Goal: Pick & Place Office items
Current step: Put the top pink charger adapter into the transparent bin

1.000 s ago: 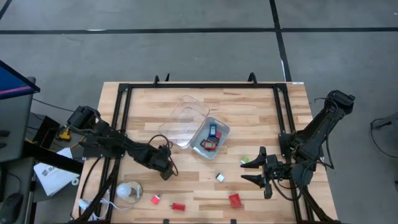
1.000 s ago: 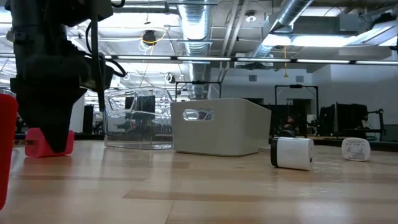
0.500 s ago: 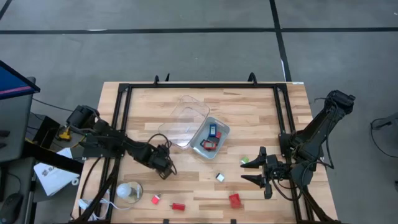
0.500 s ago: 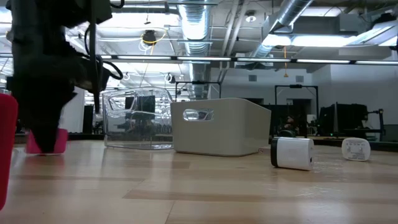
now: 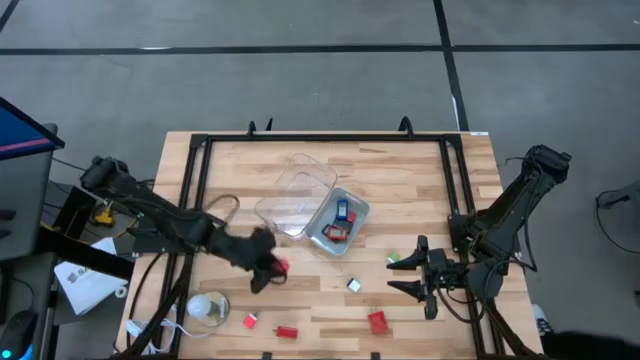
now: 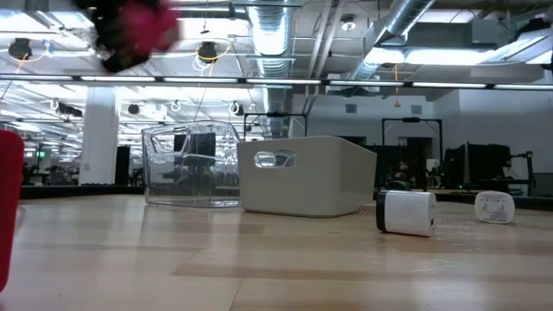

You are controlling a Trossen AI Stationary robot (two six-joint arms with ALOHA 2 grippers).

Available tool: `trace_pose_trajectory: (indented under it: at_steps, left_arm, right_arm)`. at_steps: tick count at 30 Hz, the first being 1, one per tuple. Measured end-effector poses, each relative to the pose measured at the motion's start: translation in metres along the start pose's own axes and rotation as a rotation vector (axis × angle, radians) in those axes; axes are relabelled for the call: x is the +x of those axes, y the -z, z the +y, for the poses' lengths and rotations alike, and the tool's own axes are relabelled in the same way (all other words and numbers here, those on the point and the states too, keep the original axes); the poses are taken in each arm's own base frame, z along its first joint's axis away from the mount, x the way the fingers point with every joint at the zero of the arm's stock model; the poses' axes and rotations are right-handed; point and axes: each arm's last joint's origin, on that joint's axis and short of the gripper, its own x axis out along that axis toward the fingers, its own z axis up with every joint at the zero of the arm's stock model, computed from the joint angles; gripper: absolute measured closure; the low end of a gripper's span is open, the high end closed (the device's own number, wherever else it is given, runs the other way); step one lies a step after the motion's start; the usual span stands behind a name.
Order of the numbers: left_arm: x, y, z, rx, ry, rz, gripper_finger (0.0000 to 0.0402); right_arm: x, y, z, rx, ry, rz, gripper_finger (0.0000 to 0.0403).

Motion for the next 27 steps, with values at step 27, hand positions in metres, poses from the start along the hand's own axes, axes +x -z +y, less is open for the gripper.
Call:
trace_pose_trajectory:
  at_steps: [27]
  left_arm:
    - [0.064, -0.162, 0.159, -0.099, -0.612, 0.081, 0.0259]
  right_arm:
    - [0.015, -0.003, -0.013, -0.011, 0.038, 0.017, 0.0221]
